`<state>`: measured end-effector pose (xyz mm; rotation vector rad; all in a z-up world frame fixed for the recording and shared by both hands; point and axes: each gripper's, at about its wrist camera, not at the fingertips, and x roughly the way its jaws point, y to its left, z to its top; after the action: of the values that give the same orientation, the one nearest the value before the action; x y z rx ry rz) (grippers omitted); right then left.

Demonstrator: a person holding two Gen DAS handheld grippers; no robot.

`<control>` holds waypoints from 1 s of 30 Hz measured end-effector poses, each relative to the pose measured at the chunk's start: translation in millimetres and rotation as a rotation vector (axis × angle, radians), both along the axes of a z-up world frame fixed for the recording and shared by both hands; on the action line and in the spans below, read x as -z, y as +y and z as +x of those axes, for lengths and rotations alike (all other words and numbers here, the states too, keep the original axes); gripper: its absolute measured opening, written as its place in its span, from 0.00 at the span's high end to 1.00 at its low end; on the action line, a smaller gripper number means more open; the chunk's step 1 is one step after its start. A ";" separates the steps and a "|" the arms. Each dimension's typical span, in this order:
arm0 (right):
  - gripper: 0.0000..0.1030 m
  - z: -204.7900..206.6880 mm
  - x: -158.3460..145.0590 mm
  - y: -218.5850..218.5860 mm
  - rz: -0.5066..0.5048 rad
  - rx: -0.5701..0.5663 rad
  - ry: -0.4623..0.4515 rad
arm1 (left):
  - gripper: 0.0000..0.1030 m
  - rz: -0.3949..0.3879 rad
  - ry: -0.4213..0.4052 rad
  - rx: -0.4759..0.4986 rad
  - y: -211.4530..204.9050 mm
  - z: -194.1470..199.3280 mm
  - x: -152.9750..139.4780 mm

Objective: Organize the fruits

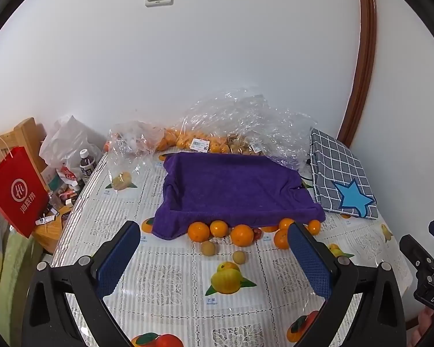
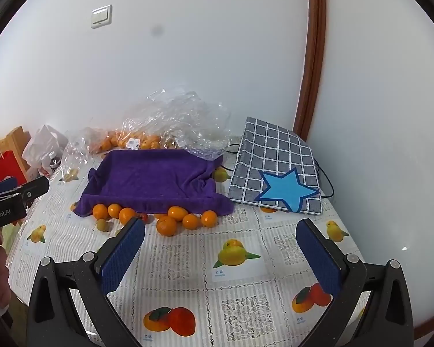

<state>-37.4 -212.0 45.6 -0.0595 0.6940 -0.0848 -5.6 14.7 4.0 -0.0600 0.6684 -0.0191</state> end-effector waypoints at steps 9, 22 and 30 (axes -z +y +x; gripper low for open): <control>0.00 4.8 -1.0 4.8 -0.015 -0.005 0.003 | 0.00 -0.007 0.000 -0.008 4.2 -0.8 1.7; 0.00 1.9 1.4 6.3 0.008 -0.013 0.000 | 0.00 -0.012 -0.006 -0.009 7.2 -1.0 0.8; 0.00 2.3 3.6 8.3 -0.001 -0.020 -0.010 | 0.00 -0.019 -0.009 -0.010 8.3 -1.7 0.2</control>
<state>-35.1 -203.7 42.0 -0.0667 0.6833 -0.0665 -7.3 23.0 3.7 -0.0811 0.6588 -0.0157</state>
